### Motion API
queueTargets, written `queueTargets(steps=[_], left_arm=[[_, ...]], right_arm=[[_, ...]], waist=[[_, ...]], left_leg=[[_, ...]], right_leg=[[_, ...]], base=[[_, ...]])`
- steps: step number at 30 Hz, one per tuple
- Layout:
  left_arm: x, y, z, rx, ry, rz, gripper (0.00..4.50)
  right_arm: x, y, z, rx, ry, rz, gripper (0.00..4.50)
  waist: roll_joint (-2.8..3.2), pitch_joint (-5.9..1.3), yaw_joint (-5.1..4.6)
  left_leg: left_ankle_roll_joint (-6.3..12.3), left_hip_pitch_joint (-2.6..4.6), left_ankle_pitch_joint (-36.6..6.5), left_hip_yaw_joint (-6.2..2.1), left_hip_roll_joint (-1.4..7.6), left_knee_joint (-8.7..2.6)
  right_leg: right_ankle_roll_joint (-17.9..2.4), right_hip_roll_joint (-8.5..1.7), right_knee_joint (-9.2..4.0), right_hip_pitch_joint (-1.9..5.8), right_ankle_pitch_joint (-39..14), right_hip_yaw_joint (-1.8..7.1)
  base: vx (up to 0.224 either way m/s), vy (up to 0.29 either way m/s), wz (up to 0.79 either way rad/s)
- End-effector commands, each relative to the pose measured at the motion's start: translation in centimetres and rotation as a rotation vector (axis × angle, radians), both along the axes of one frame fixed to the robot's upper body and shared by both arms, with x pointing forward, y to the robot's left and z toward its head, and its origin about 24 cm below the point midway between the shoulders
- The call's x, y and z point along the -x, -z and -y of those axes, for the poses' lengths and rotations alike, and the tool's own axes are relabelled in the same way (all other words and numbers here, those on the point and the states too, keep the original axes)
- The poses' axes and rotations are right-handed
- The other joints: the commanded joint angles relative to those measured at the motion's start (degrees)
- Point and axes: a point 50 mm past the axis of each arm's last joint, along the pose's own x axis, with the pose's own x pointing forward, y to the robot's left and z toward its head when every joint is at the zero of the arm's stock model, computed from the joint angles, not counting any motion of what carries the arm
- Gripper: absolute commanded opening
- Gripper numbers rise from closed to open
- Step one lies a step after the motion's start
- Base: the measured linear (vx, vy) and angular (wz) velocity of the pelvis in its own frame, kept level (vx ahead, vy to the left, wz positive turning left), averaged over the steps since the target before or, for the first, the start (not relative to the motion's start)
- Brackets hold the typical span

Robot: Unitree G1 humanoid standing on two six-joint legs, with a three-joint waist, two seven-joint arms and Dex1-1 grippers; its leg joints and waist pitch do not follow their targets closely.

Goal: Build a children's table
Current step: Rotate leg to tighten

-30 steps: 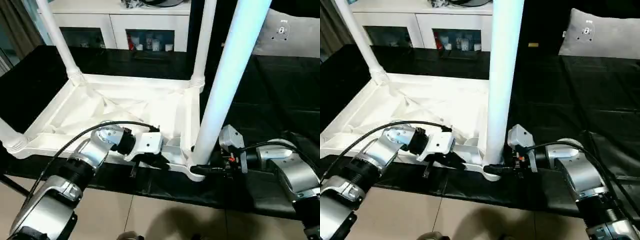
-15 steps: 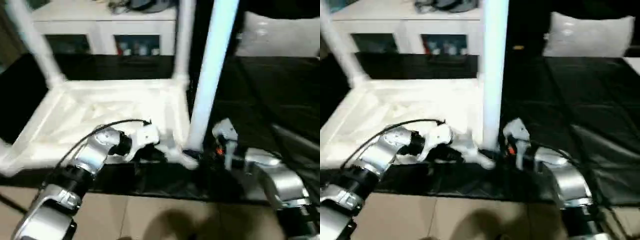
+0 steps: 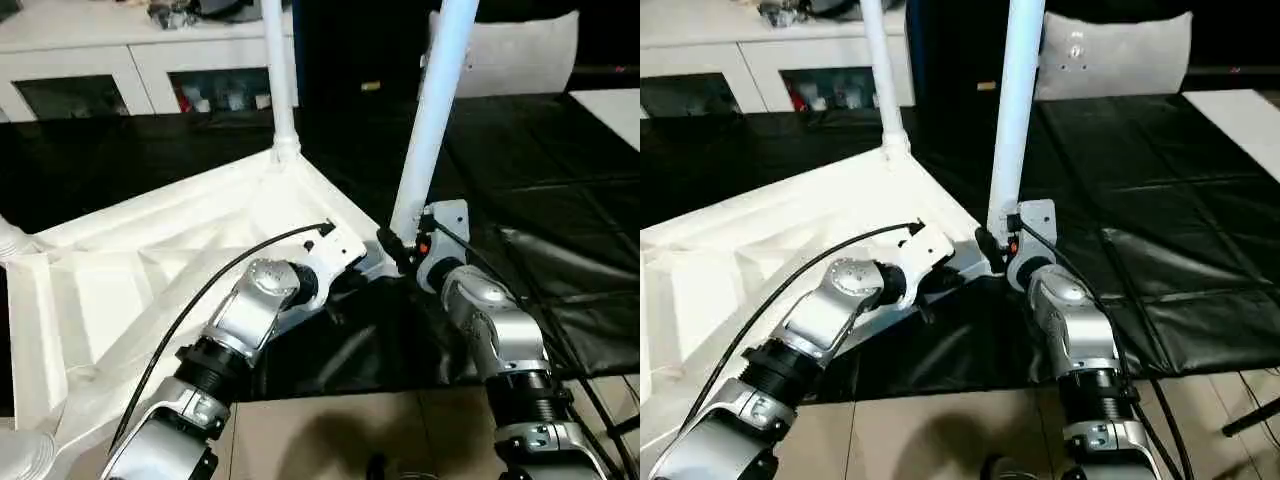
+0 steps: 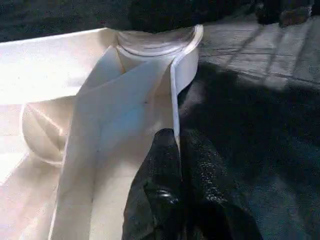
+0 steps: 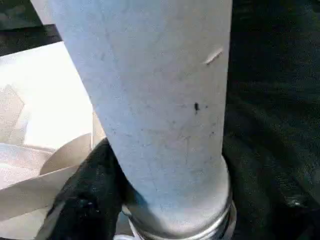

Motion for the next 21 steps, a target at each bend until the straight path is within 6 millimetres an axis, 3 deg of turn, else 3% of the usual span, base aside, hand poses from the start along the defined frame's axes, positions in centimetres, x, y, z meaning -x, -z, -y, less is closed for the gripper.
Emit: queueTargets(steps=[1, 3, 5, 7, 8, 10, 12, 14, 17, 21], left_arm=[[-0.5, -3.4, 0.9, 0.053, 0.053, 0.163, 0.0], [-0.7, -3.2, 0.3, 0.041, 0.057, 0.165, 0.0], [-0.7, -3.0, -0.4, 0.032, 0.057, 0.165, 0.0], [-0.7, -2.8, -0.8, 0.024, 0.076, 0.161, 0.0], [-0.7, -2.6, -1.4, 0.018, 0.093, 0.154, 0.0], [-0.7, -2.5, -1.6, 0.018, 0.099, 0.151, 0.0], [-0.7, -2.2, -2.2, 0.008, 0.13, 0.138, 0.0], [-0.6, -2.0, -2.7, 0.002, 0.172, 0.127, 0.0], [-0.1, -1.6, -3.5, -0.014, 0.288, 0.098, 0.0], [0.4, -1.4, -4.2, -0.033, 0.376, 0.072, 0.0]], right_arm=[[0.8, 1.7, -1.9, -0.041, -0.088, -0.079, 3.4], [0.9, 1.4, -1.4, -0.038, -0.108, -0.046, 3.67], [1.1, 0.9, -0.7, -0.039, -0.141, -0.001, 3.73], [1.4, 0.6, 0.1, -0.036, -0.174, 0.026, 3.94], [2.0, 0.1, 1.0, -0.023, -0.232, 0.055, 4.08], [2.2, 0.0, 1.4, -0.018, -0.253, 0.063, 4.18], [2.9, -0.4, 2.3, 0.004, -0.351, 0.089, 4.39], [3.5, -0.6, 3.1, 0.025, -0.439, 0.095, 4.39], [4.1, -1.2, 4.3, 0.056, -0.548, 0.095, 4.39], [4.4, -1.6, 5.0, 0.091, -0.636, 0.087, 4.39]], waist=[[-0.85, -4.37, 0.94], [-0.96, -4.83, 1.61], [-0.9, -5.62, 2.91], [-0.98, -5.91, 3.65], [-1.13, -5.92, 4.34], [-1.24, -5.57, 5.14], [-1.16, -5.32, 5.86], [-1.21, -4.82, 6.18], [-1.23, -4.48, 6.26], [-1.25, -4.46, 6.91]], left_leg=[[6.06, -0.85, -11.38, -0.83, 2.15, -4.02], [7.36, -0.96, -7.63, -0.66, 2.02, -3.55], [10.88, -1.41, 0.87, -0.65, 1.98, -2.73], [13.84, -1.58, 6.28, -0.6, 1.92, -2.09], [15.35, -1.6, 8.14, -0.5, 1.94, -1.89], [15.97, -1.81, 6.49, -0.28, 1.94, -1.8], [14.76, -1.53, 2.96, 0.0, 2.04, -2.02], [12.04, -1.46, -2.11, 0.06, 2.1, -2.43], [9.2, -1.08, -7.16, -0.02, 2.31, -2.97], [7.26, -0.52, -9.25, 0.16, 2.39, -3.14]], right_leg=[[-8.13, -3.82, -3.03, 3.41, -19.42, 3.19], [-9.65, -3.8, -2.15, 3.42, -15.54, 3.49], [-11.68, -3.69, -0.18, 3.61, -4.14, 3.77], [-13.16, -3.53, 0.99, 3.53, 2.53, 3.96], [-13.76, -3.44, 1.31, 3.24, 4.41, 3.96], [-13.39, -3.38, 1.07, 3.11, 1.44, 3.98], [-12.11, -3.34, 0.26, 2.81, -4.65, 3.9], [-9.27, -3.22, -0.89, 2.88, -13.85, 3.69], [-6.88, -3.1, -1.87, 2.49, -20.85, 3.67], [-6.41, -3.16, -2.18, 2.04, -23.39, 4.02]], base=[[0.052, -0.027, 0.07], [0.064, -0.039, 0.05], [0.061, -0.045, 0.02], [0.0, 0.0, 0.0], [0.0, 0.0, 0.0], [0.0, 0.0, 0.0], [0.0, 0.0, 0.0], [0.0, 0.0, 0.0], [0.0, 0.0, 0.0], [0.0, 0.0, 0.0]])
